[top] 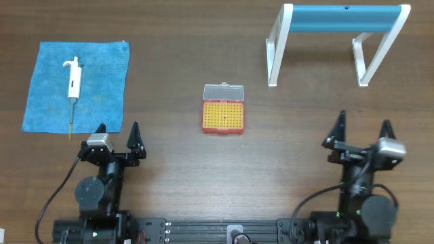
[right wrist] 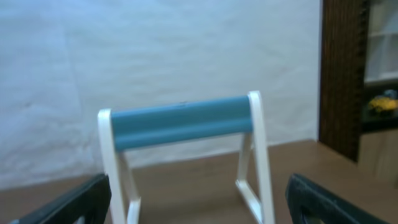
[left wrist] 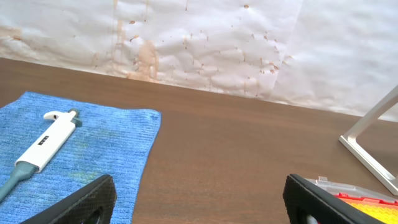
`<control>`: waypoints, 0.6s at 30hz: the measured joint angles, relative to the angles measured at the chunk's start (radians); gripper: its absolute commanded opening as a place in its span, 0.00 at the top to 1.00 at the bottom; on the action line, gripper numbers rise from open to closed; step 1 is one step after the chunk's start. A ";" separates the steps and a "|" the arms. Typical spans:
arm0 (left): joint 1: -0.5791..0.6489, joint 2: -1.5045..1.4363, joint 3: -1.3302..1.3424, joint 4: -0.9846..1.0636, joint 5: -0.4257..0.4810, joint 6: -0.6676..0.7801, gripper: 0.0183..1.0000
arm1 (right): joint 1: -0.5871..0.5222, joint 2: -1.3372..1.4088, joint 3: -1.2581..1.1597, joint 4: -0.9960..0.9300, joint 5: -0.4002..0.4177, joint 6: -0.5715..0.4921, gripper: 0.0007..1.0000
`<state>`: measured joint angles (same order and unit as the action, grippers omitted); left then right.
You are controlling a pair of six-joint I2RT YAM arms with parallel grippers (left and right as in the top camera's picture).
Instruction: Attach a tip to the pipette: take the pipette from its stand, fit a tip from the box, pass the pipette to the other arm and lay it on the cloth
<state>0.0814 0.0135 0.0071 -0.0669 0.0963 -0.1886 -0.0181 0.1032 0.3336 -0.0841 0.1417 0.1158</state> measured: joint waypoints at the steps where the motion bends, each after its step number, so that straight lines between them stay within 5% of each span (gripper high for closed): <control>1: 0.000 0.000 0.000 0.000 -0.001 0.000 0.13 | 0.000 -0.031 -0.068 0.063 -0.017 -0.003 0.09; 9: 0.000 0.000 0.000 0.000 -0.003 0.000 0.13 | 0.000 -0.083 -0.307 0.189 -0.078 -0.024 0.09; 18: 0.000 0.000 0.000 0.000 -0.003 0.000 0.13 | -0.004 -0.091 -0.324 0.020 -0.093 -0.025 0.09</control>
<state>0.0814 0.0135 0.0071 -0.0669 0.0937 -0.1886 -0.0223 0.0120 0.0097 -0.0643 0.0486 0.0910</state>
